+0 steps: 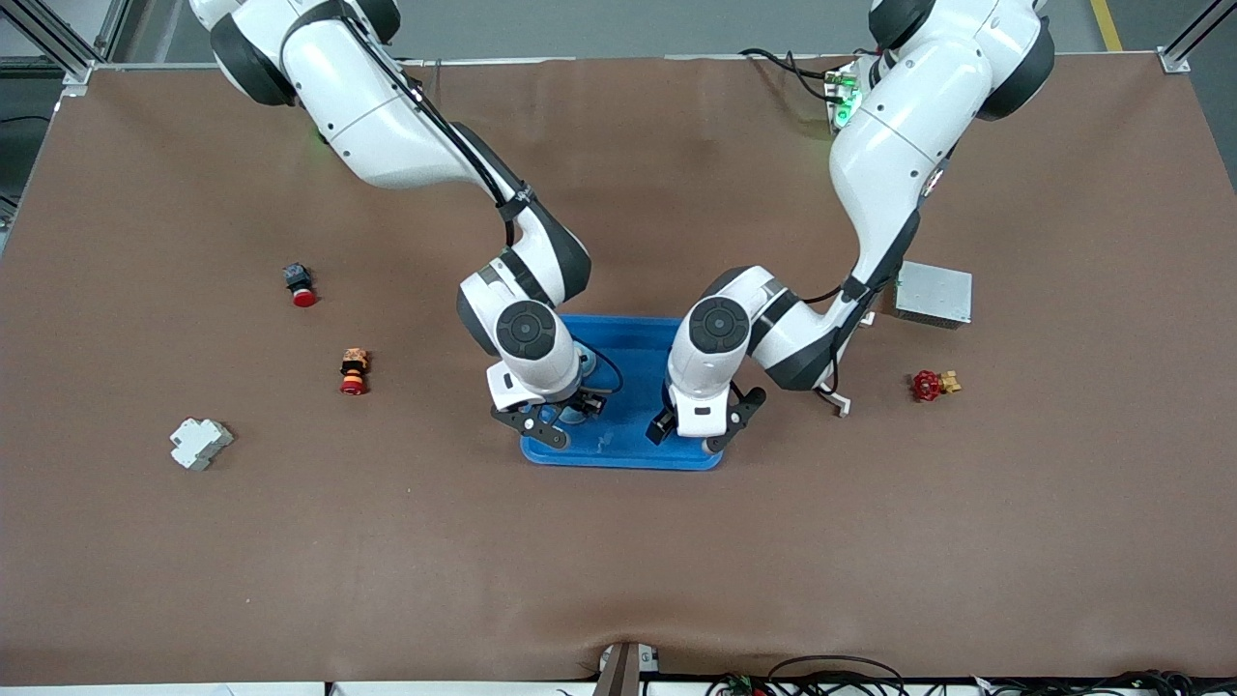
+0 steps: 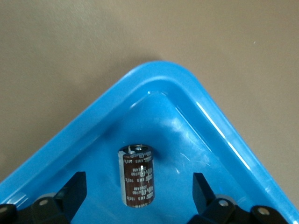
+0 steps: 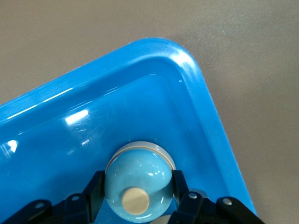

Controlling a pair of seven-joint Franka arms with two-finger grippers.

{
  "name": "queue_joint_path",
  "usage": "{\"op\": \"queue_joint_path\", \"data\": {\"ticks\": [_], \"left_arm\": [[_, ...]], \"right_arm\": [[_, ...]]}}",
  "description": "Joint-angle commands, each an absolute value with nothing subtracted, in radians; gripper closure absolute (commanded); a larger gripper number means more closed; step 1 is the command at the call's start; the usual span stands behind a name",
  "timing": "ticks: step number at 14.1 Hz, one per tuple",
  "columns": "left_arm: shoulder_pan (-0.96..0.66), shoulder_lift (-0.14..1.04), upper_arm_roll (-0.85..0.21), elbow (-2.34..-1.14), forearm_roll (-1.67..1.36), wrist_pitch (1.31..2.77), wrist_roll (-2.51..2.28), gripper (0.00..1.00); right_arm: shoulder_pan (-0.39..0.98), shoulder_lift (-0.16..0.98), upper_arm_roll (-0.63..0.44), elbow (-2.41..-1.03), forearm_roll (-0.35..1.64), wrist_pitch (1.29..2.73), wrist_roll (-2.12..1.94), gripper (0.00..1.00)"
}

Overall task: Place electrolytic capacitor and blue bell in tray
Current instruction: 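Release the capacitor into the tray while the right gripper releases the bell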

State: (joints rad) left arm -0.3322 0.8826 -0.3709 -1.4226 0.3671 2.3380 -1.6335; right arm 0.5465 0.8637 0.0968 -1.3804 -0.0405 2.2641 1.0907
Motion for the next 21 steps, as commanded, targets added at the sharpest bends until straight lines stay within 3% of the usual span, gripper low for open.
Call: {"op": "queue_joint_path", "data": {"ticks": [1,5,6,7,15,21], "left_arm": [[-0.336,0.819,-0.353,-1.424,0.370,2.246,-1.640,0.00],[-0.310,0.758,-0.359,-1.427,0.367,2.217,-1.635,0.00],[-0.304,0.741,-0.360,-1.430,0.365,2.195,-1.634,0.00],[-0.296,0.724,-0.362,-1.428,0.364,2.165,-1.631,0.00],[-0.069,0.571,-0.477,-1.439,0.229,1.858,-1.390,0.00],[0.158,0.454,-0.590,-1.538,0.193,1.724,-1.160,0.00]], "right_arm": [[0.557,0.885,0.087,-1.345,-0.055,2.266,1.117,1.00],[0.557,0.891,0.086,-1.347,-0.057,2.293,1.130,1.00],[0.557,0.893,0.087,-1.348,-0.063,2.301,1.141,0.56],[0.564,0.894,0.087,-1.351,-0.075,2.325,1.143,0.01],[0.568,0.885,0.087,-1.348,-0.089,2.315,1.134,0.00],[0.558,0.845,0.091,-1.252,-0.087,2.016,1.022,0.00]]}}
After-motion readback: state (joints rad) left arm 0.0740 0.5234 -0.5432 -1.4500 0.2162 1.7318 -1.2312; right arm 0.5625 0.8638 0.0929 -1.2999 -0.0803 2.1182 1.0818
